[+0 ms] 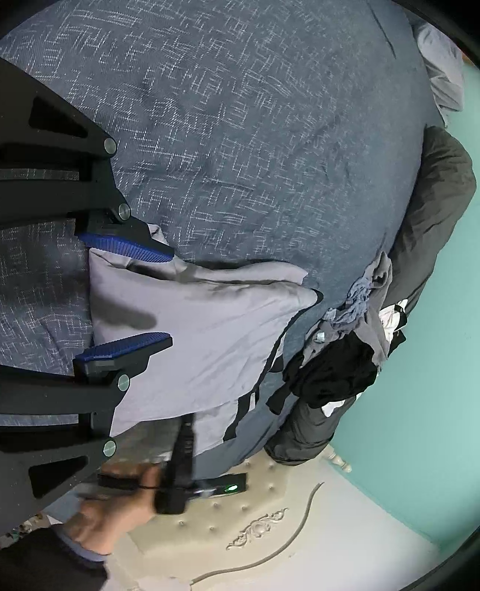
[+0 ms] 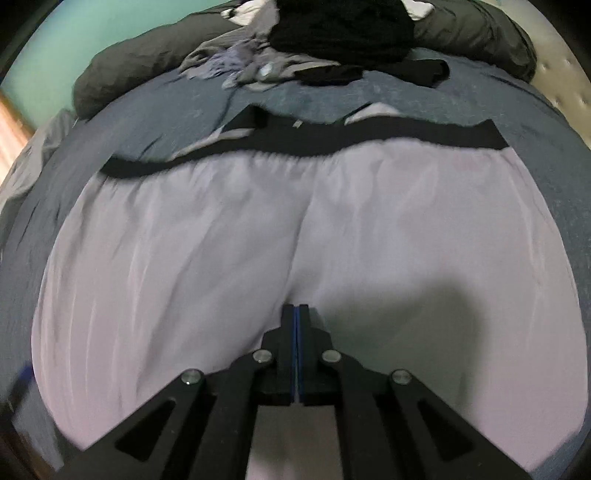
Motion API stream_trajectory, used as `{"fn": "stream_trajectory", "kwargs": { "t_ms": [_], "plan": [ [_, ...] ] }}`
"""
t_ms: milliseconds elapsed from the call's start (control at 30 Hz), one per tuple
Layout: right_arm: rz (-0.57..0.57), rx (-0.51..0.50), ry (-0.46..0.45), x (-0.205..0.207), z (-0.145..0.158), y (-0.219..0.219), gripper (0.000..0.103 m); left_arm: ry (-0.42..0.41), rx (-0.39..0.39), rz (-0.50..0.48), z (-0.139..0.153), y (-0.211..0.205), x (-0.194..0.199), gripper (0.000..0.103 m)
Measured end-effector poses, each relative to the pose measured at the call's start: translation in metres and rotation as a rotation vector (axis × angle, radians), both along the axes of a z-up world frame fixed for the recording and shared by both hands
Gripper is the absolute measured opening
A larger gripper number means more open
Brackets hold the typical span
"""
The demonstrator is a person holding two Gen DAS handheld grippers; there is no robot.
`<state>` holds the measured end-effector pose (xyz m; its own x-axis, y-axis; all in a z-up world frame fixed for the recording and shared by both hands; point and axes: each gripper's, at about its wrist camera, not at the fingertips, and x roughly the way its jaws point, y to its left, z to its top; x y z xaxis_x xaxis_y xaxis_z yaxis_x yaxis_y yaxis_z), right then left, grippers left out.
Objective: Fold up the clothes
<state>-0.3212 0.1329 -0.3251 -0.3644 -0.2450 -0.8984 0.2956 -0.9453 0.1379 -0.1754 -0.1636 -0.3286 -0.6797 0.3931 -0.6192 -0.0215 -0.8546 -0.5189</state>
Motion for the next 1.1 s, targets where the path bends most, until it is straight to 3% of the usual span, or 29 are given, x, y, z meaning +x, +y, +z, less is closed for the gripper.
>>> {"fn": "stream_trajectory", "kwargs": {
  "t_ms": [300,533,733,867,1000,1100],
  "plan": [
    [-0.054,0.016,-0.023,-0.081,-0.009,-0.015,0.0,-0.022,0.018,0.01,-0.007,-0.008,-0.004,0.044],
    [-0.032,-0.005,0.034,-0.097,-0.001,-0.016,0.0,-0.033,0.022,0.001,-0.011,-0.007,-0.007,0.044],
    [0.13,-0.089,0.139,-0.026,0.051,-0.02,0.0,-0.029,0.014,-0.008,-0.008,-0.006,-0.006,0.044],
    [0.169,-0.163,0.103,0.042,0.057,-0.007,0.0,-0.016,-0.027,-0.031,0.0,0.001,-0.001,0.044],
    [0.218,-0.169,0.077,0.097,0.041,-0.004,0.0,-0.052,-0.134,-0.082,-0.01,0.02,-0.001,0.044],
    [0.243,-0.193,0.065,0.122,0.033,-0.007,0.0,-0.119,-0.256,-0.082,-0.026,0.026,-0.006,0.044]
  ]
}}
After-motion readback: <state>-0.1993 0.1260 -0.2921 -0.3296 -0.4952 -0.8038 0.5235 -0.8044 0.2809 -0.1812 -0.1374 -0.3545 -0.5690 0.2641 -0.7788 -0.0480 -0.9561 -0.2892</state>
